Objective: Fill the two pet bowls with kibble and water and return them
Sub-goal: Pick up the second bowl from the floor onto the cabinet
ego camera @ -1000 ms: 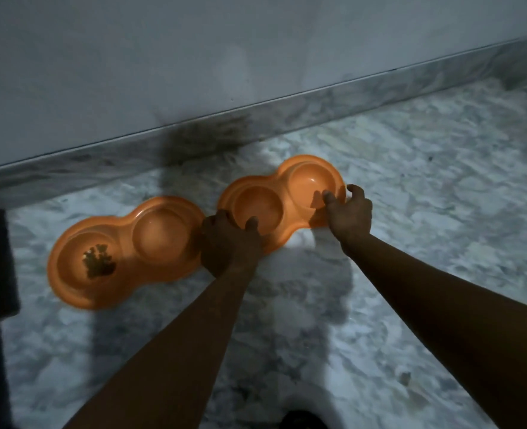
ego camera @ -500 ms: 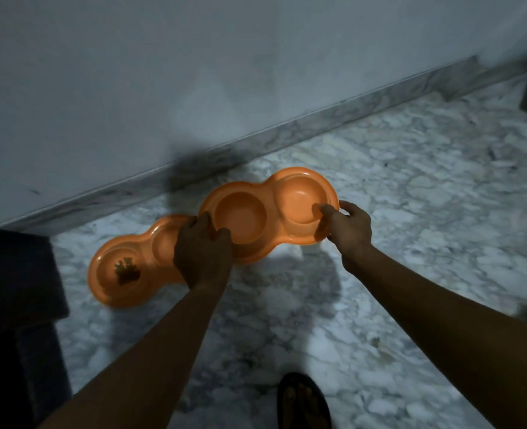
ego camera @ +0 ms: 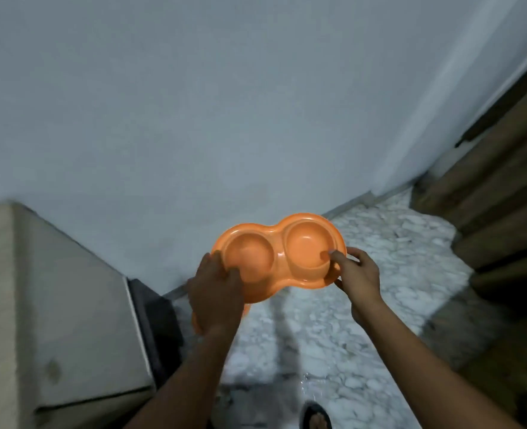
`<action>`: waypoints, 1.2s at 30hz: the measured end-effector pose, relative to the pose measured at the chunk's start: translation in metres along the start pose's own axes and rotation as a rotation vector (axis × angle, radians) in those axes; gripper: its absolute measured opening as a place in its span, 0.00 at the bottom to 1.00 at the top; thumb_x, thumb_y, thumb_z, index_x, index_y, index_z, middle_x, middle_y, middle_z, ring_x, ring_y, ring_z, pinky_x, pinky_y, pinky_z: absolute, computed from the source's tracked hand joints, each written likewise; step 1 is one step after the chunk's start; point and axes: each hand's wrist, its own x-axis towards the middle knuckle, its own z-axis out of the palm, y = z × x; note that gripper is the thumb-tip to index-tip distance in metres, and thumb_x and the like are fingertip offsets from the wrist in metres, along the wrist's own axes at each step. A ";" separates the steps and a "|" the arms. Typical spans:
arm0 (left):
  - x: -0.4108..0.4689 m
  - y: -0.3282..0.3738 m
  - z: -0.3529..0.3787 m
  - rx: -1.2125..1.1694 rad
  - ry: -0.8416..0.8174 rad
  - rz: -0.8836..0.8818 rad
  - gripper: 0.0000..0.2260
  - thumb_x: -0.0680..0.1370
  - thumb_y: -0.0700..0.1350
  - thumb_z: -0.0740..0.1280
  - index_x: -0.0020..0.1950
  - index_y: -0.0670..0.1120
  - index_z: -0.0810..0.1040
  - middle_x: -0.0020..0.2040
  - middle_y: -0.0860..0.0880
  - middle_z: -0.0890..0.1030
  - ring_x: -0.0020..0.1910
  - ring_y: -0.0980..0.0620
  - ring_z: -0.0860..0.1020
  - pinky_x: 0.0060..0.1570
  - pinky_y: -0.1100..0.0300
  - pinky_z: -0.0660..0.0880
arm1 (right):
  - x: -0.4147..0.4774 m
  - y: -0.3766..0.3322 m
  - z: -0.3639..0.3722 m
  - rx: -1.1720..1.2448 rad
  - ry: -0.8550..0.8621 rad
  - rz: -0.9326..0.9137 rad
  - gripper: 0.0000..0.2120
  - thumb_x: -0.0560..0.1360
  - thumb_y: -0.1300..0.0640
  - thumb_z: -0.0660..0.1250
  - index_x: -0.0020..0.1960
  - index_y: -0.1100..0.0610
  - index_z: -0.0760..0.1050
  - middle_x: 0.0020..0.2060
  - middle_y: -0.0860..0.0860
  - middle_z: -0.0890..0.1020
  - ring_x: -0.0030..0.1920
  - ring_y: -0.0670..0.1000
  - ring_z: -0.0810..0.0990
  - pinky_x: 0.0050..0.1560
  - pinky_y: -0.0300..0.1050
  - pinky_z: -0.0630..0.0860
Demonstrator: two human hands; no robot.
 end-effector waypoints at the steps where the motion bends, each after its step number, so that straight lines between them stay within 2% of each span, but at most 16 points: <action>1: -0.010 0.018 -0.030 -0.039 -0.003 0.007 0.22 0.69 0.52 0.61 0.61 0.50 0.79 0.58 0.47 0.82 0.54 0.39 0.77 0.56 0.51 0.73 | -0.030 -0.021 -0.008 0.006 0.003 -0.030 0.21 0.72 0.51 0.76 0.62 0.51 0.75 0.50 0.50 0.81 0.52 0.53 0.82 0.61 0.60 0.80; 3: -0.026 0.043 -0.078 -0.121 0.006 -0.017 0.23 0.70 0.51 0.65 0.64 0.50 0.80 0.61 0.46 0.82 0.60 0.41 0.77 0.62 0.50 0.73 | -0.079 -0.050 -0.022 -0.001 -0.003 -0.063 0.22 0.71 0.49 0.76 0.61 0.50 0.74 0.53 0.52 0.82 0.54 0.55 0.82 0.61 0.61 0.80; 6: -0.056 0.074 -0.155 -0.186 0.010 0.024 0.20 0.72 0.44 0.69 0.64 0.49 0.80 0.60 0.44 0.82 0.60 0.42 0.78 0.60 0.53 0.72 | -0.154 -0.082 -0.038 0.019 -0.008 -0.142 0.21 0.71 0.49 0.75 0.61 0.49 0.73 0.53 0.51 0.82 0.54 0.55 0.83 0.60 0.60 0.80; 8: -0.071 0.081 -0.202 -0.190 0.020 0.052 0.21 0.71 0.46 0.69 0.65 0.50 0.79 0.61 0.45 0.81 0.61 0.42 0.77 0.61 0.53 0.71 | -0.193 -0.095 -0.039 0.035 -0.035 -0.192 0.21 0.72 0.49 0.75 0.61 0.50 0.73 0.52 0.50 0.81 0.53 0.54 0.83 0.60 0.59 0.80; 13: -0.113 0.066 -0.318 -0.243 0.209 -0.012 0.22 0.71 0.46 0.68 0.65 0.52 0.79 0.61 0.47 0.81 0.62 0.43 0.76 0.62 0.53 0.71 | -0.293 -0.106 -0.014 0.065 -0.203 -0.297 0.22 0.72 0.50 0.76 0.62 0.52 0.72 0.53 0.53 0.81 0.50 0.53 0.83 0.55 0.57 0.83; 18: -0.150 0.028 -0.435 -0.235 0.321 -0.040 0.22 0.69 0.48 0.69 0.64 0.54 0.80 0.61 0.49 0.82 0.61 0.44 0.77 0.61 0.54 0.72 | -0.395 -0.107 0.024 0.071 -0.358 -0.360 0.24 0.72 0.49 0.75 0.64 0.52 0.71 0.50 0.50 0.78 0.49 0.52 0.81 0.57 0.57 0.82; 24: -0.181 -0.048 -0.557 -0.253 0.353 -0.021 0.24 0.67 0.50 0.69 0.63 0.55 0.80 0.61 0.52 0.81 0.60 0.47 0.78 0.62 0.49 0.74 | -0.503 -0.090 0.083 -0.014 -0.469 -0.440 0.27 0.72 0.48 0.76 0.67 0.51 0.70 0.61 0.55 0.77 0.58 0.59 0.80 0.59 0.59 0.81; 28: -0.192 -0.121 -0.641 -0.259 0.370 -0.044 0.25 0.65 0.52 0.69 0.63 0.54 0.81 0.59 0.51 0.82 0.58 0.47 0.78 0.61 0.49 0.75 | -0.579 -0.063 0.147 -0.067 -0.567 -0.453 0.28 0.72 0.49 0.76 0.67 0.51 0.70 0.61 0.55 0.78 0.57 0.59 0.81 0.54 0.54 0.82; 32: -0.194 -0.205 -0.728 -0.211 0.348 -0.084 0.24 0.68 0.50 0.71 0.65 0.52 0.80 0.59 0.50 0.82 0.59 0.47 0.78 0.59 0.54 0.74 | -0.653 -0.023 0.221 -0.093 -0.653 -0.423 0.28 0.71 0.49 0.76 0.67 0.52 0.71 0.59 0.56 0.80 0.53 0.57 0.83 0.48 0.50 0.82; 36: -0.184 -0.286 -0.810 -0.150 0.331 -0.114 0.25 0.69 0.49 0.71 0.67 0.50 0.78 0.61 0.49 0.81 0.59 0.47 0.78 0.58 0.54 0.74 | -0.722 0.024 0.298 -0.115 -0.713 -0.386 0.29 0.71 0.49 0.77 0.67 0.53 0.71 0.57 0.58 0.81 0.53 0.58 0.83 0.48 0.51 0.82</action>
